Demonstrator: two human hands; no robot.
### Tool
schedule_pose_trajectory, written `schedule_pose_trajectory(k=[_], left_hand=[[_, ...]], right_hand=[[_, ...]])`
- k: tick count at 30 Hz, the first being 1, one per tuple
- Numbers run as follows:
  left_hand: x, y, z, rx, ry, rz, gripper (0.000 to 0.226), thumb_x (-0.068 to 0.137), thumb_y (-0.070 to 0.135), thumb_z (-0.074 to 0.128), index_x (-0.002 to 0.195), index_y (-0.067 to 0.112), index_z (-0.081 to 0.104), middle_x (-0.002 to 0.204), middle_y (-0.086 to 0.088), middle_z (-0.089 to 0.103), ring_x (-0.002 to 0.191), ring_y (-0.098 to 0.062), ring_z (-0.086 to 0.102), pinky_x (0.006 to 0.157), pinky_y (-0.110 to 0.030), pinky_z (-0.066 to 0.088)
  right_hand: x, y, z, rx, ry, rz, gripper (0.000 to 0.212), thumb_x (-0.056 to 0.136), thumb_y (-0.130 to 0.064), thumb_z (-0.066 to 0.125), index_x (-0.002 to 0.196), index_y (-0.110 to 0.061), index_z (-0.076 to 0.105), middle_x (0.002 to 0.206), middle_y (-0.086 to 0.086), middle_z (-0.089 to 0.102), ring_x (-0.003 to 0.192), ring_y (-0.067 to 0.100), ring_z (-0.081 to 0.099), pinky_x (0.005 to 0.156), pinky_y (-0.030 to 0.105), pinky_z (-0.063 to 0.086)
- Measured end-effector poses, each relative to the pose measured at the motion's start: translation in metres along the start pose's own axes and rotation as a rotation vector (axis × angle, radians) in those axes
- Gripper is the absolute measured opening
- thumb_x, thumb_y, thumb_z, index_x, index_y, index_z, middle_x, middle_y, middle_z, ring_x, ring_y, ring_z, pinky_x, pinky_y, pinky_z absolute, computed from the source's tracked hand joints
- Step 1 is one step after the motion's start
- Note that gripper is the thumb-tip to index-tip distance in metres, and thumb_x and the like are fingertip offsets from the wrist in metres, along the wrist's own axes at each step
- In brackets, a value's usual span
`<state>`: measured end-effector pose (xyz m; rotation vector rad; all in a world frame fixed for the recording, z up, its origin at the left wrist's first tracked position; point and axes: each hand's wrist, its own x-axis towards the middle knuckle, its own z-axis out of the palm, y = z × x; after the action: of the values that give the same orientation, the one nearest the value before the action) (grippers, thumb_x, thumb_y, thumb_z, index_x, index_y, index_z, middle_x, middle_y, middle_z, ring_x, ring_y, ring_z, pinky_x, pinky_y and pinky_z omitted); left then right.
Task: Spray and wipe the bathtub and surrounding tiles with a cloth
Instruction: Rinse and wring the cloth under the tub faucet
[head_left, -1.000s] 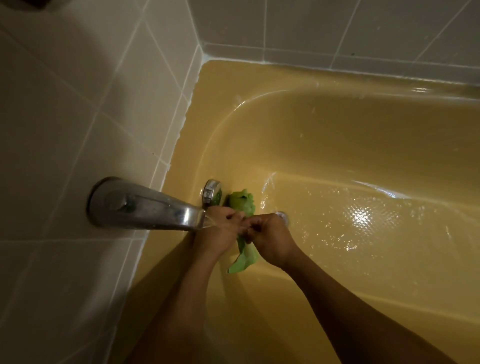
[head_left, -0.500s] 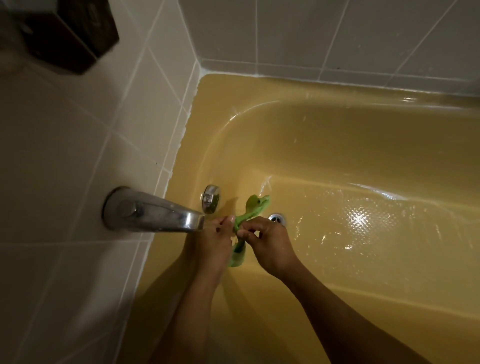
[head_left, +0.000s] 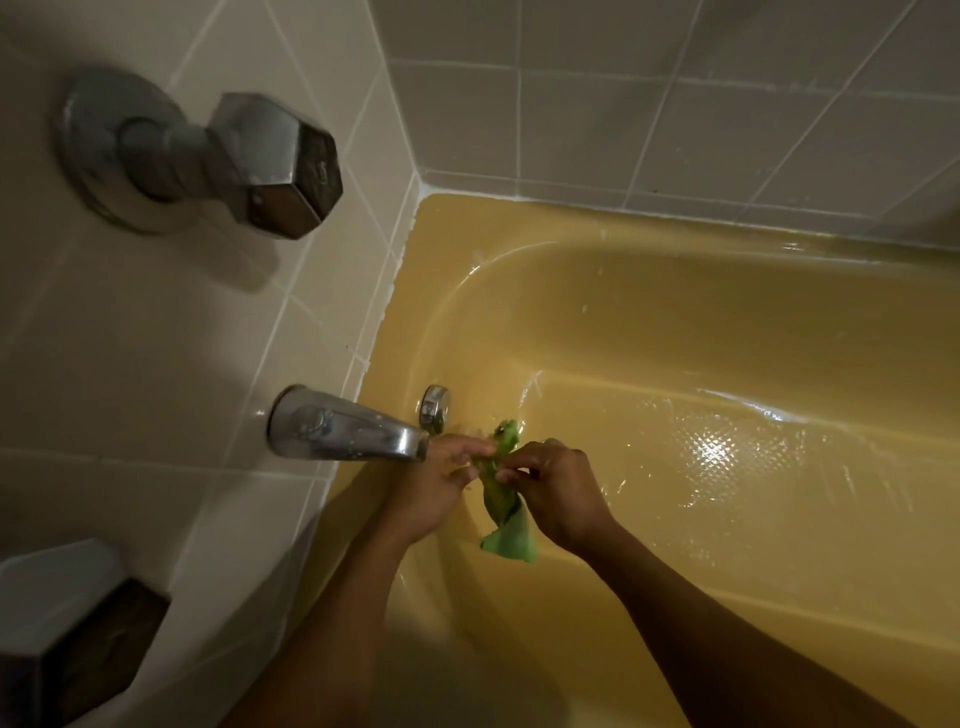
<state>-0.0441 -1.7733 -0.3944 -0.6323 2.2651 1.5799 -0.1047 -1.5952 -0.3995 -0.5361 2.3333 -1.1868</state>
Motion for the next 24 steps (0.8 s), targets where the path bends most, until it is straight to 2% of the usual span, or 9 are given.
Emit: schedule_pose_trajectory(k=[2,3,7,9,12,16,19,22,24], left_hand=[[0.002,-0.003,-0.001,0.074,-0.001,0.008,0.041,0.092,0.010,0.072,0.107,0.048,0.071,0.127,0.015,0.065,0.120,-0.008,0.059,0.106,-0.040,0.049],[0.000,0.000,-0.001,0.086,0.007,0.044,0.041,0.091,0.010,0.074,0.110,0.046,0.070,0.128,0.013,0.065,0.122,-0.009,0.058,0.108,-0.038,0.048],[-0.003,0.004,0.002,0.144,-0.012,0.207,0.051,0.086,0.003,0.077,0.124,0.037,0.068,0.134,0.013,0.064,0.128,0.007,0.049,0.110,-0.013,0.036],[-0.006,0.001,0.000,0.219,0.004,0.244,0.032,0.088,0.011,0.077,0.113,0.031,0.074,0.120,0.012,0.068,0.116,0.018,0.047,0.101,-0.006,0.035],[-0.009,0.000,-0.008,0.270,0.010,0.286,0.007,0.091,0.018,0.076,0.098,0.020,0.076,0.102,0.014,0.066,0.105,0.014,0.051,0.087,-0.001,0.033],[-0.006,0.000,-0.018,0.212,-0.005,0.285,0.002,0.092,0.019,0.074,0.092,0.020,0.072,0.113,0.017,0.069,0.112,0.006,0.058,0.096,-0.006,0.036],[-0.009,-0.005,-0.015,0.145,-0.010,0.159,0.009,0.101,0.025,0.062,0.097,0.033,0.061,0.099,0.021,0.065,0.096,0.002,0.063,0.082,-0.016,0.048],[-0.013,-0.004,-0.009,0.232,0.064,0.131,0.007,0.106,0.031,0.052,0.111,0.035,0.055,0.097,0.010,0.065,0.086,-0.009,0.065,0.076,-0.037,0.055],[-0.013,0.001,-0.006,0.291,0.059,0.092,0.017,0.107,0.028,0.048,0.123,0.029,0.054,0.101,0.001,0.068,0.088,-0.016,0.066,0.079,-0.040,0.056]], right_hand=[[0.000,-0.003,-0.010,-0.038,-0.032,-0.028,0.013,0.088,-0.013,0.075,0.092,-0.024,0.082,0.086,-0.026,0.066,0.081,-0.001,0.048,0.084,0.039,0.044],[-0.001,-0.007,-0.015,-0.068,-0.058,-0.052,0.013,0.088,-0.015,0.075,0.092,-0.025,0.082,0.083,-0.032,0.060,0.080,-0.001,0.048,0.083,0.040,0.044],[-0.003,-0.013,-0.028,-0.161,-0.118,-0.134,0.016,0.088,-0.012,0.074,0.095,-0.025,0.081,0.088,-0.010,0.074,0.083,0.013,0.053,0.075,0.038,0.048],[-0.002,-0.014,-0.031,-0.212,-0.133,-0.157,0.016,0.088,-0.014,0.075,0.099,-0.023,0.081,0.089,-0.004,0.076,0.082,0.015,0.053,0.070,0.037,0.048],[0.003,-0.013,-0.033,-0.220,-0.133,-0.146,0.014,0.089,-0.014,0.074,0.098,-0.023,0.081,0.091,-0.006,0.076,0.084,0.013,0.052,0.070,0.033,0.045],[0.009,-0.011,-0.029,-0.223,-0.071,-0.095,0.013,0.092,-0.018,0.070,0.097,-0.024,0.081,0.094,-0.007,0.076,0.089,0.013,0.050,0.073,0.030,0.041],[0.013,-0.015,-0.022,-0.245,0.000,-0.104,0.012,0.092,-0.021,0.069,0.094,-0.023,0.081,0.089,-0.005,0.077,0.084,0.016,0.050,0.071,0.035,0.046],[0.019,-0.020,-0.013,-0.272,0.042,-0.101,0.014,0.094,-0.029,0.066,0.097,-0.029,0.079,0.088,-0.008,0.076,0.082,0.015,0.049,0.069,0.036,0.049],[0.020,-0.022,-0.012,-0.262,0.039,-0.094,0.015,0.094,-0.032,0.065,0.102,-0.032,0.078,0.090,-0.010,0.074,0.087,0.016,0.051,0.071,0.038,0.050]])
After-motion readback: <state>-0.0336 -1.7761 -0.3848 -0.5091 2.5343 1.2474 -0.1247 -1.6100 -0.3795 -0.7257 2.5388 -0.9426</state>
